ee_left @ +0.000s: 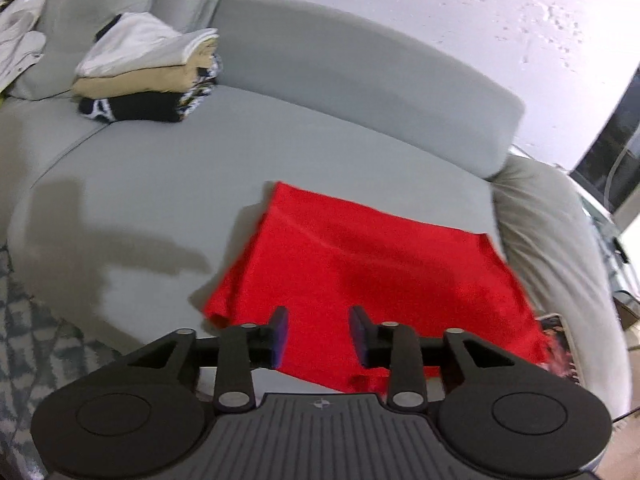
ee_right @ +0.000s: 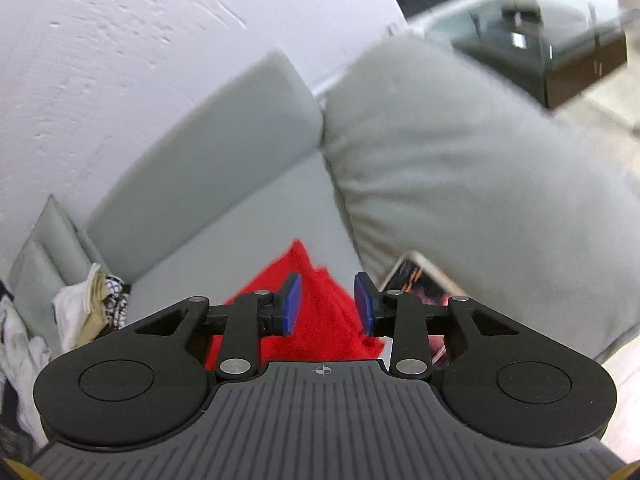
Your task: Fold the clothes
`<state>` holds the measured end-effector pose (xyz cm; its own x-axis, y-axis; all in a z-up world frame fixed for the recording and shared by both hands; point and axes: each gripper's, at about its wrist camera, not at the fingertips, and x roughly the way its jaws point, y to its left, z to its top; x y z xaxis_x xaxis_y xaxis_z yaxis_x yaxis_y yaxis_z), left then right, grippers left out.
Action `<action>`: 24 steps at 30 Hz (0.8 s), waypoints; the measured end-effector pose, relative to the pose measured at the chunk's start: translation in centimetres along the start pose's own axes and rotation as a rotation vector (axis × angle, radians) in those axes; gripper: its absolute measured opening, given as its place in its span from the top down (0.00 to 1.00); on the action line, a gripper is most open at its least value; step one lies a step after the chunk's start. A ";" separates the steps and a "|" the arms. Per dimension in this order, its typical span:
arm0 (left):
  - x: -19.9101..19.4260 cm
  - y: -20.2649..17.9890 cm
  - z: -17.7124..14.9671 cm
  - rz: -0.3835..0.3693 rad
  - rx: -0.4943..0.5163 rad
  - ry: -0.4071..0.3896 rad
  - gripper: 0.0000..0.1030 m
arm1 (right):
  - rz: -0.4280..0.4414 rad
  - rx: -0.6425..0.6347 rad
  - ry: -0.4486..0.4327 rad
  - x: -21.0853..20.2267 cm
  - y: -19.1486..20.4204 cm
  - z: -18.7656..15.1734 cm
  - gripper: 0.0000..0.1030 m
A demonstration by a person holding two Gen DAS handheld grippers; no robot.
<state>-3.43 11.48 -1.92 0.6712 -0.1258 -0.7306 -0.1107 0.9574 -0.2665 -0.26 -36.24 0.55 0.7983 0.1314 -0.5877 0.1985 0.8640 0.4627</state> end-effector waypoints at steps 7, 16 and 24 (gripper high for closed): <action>5.1 -1.9 -1.5 0.015 0.078 0.050 0.58 | -0.070 -0.215 -0.003 -1.8 1.4 1.6 0.49; 10.8 -2.6 -3.2 0.127 0.152 0.006 0.76 | 0.070 -0.325 0.227 12.1 2.5 -8.1 0.89; 13.8 -2.9 -3.2 0.318 0.301 -0.053 0.75 | 0.035 -0.675 0.256 17.2 6.6 -12.4 0.87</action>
<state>3.76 6.12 -13.23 0.6756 0.1931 -0.7116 -0.1044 0.9804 0.1669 7.78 -22.28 -14.75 0.6230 0.2025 -0.7555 -0.2855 0.9581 0.0213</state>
